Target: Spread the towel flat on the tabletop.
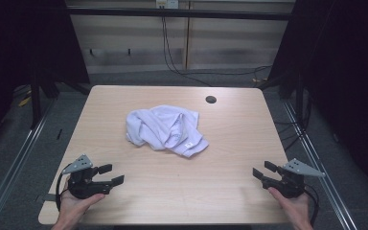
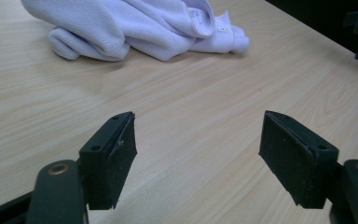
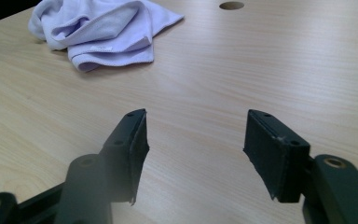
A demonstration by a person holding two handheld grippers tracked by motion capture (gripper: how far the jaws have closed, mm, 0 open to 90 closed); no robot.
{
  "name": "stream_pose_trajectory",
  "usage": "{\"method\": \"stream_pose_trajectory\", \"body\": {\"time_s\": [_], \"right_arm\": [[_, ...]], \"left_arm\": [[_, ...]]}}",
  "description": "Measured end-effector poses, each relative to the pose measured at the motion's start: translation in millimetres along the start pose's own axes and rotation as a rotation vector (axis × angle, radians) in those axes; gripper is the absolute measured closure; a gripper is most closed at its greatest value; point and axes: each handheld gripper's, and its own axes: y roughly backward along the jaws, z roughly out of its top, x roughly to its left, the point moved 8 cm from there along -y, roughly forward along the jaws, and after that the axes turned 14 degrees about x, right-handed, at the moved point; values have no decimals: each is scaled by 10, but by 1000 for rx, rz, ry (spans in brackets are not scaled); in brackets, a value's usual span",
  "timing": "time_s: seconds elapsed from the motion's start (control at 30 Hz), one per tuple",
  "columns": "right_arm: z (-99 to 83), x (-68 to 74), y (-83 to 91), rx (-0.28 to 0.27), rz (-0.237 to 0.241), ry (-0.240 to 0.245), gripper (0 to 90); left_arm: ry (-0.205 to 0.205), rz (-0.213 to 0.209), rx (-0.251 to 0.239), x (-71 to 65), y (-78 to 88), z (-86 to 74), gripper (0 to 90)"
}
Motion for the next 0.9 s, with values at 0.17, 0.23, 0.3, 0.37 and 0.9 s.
{"method": "stream_pose_trajectory", "body": {"time_s": [0.17, 0.23, 0.3, 0.37, 0.9], "right_arm": [[-27, 76, -48, 33, 36, -3, 386], [-39, 111, -70, 51, 49, 8, 383], [-29, 136, -83, 54, 64, 10, 382], [-22, 162, -94, 58, 59, 28, 380], [-108, 369, -89, 126, 90, 94, 373]], "left_arm": [[29, -20, -20, 68, 14, 45, 320], [18, 16, 5, 111, -47, 109, 322], [14, -5, 16, 127, -124, 204, 311], [2, 14, 33, 172, -216, 322, 328], [-40, 109, 93, 570, -974, 1024, 377]]}}
